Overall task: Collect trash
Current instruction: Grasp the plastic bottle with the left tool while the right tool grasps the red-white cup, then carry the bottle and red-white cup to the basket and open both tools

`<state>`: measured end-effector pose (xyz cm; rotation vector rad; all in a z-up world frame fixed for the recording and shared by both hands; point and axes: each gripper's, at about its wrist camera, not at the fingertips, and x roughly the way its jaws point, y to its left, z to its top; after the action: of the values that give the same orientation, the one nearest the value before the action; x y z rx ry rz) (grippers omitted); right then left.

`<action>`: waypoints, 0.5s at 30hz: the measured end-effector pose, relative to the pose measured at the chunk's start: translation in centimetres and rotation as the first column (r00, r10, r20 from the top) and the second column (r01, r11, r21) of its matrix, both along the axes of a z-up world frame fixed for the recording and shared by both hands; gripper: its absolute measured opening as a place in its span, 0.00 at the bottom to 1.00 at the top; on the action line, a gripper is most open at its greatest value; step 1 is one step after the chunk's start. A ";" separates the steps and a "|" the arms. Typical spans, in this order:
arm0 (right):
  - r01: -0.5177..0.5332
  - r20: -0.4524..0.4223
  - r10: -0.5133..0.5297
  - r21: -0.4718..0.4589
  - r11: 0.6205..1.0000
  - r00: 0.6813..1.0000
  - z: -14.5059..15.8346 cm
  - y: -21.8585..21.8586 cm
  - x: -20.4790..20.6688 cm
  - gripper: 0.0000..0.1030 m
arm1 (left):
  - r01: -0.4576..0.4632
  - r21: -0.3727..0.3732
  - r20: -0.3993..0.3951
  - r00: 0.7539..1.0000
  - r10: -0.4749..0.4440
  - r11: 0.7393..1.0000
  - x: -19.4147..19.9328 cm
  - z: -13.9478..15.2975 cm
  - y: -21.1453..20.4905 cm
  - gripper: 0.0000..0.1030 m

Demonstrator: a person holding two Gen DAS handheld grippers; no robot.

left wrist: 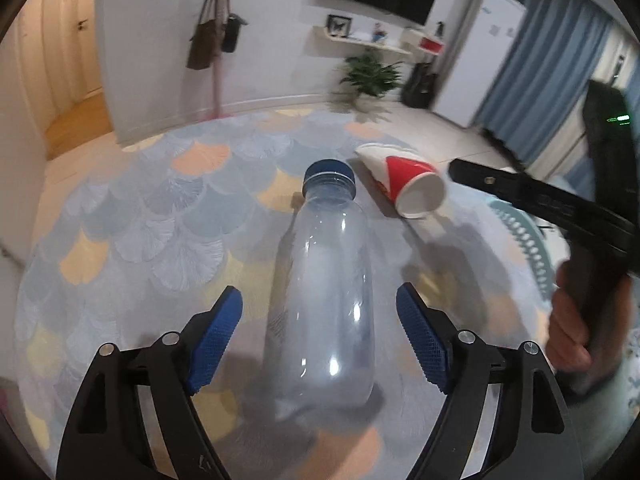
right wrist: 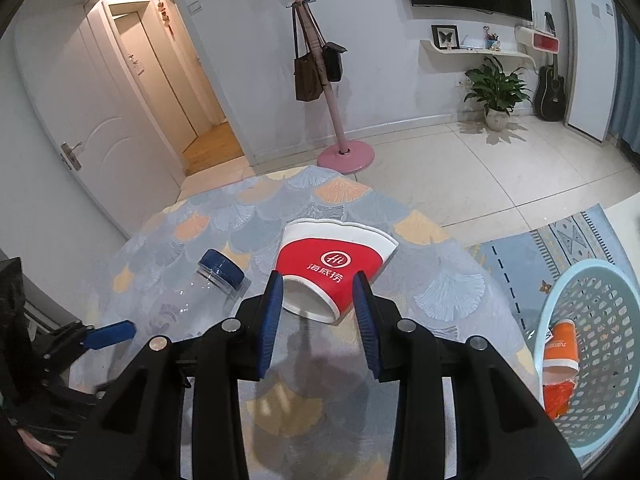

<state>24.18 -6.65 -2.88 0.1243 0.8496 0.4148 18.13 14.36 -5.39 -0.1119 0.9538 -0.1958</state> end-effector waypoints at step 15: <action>0.019 0.008 -0.019 -0.033 0.999 1.000 -0.7 1.4 0.6 0.62 | -0.208 -0.049 0.079 0.974 0.211 0.977 -0.5 -2.1 1.8 0.44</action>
<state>24.81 -5.28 -3.57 0.0997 0.8465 0.3828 17.60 16.12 -7.50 -0.2384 0.8478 -0.0242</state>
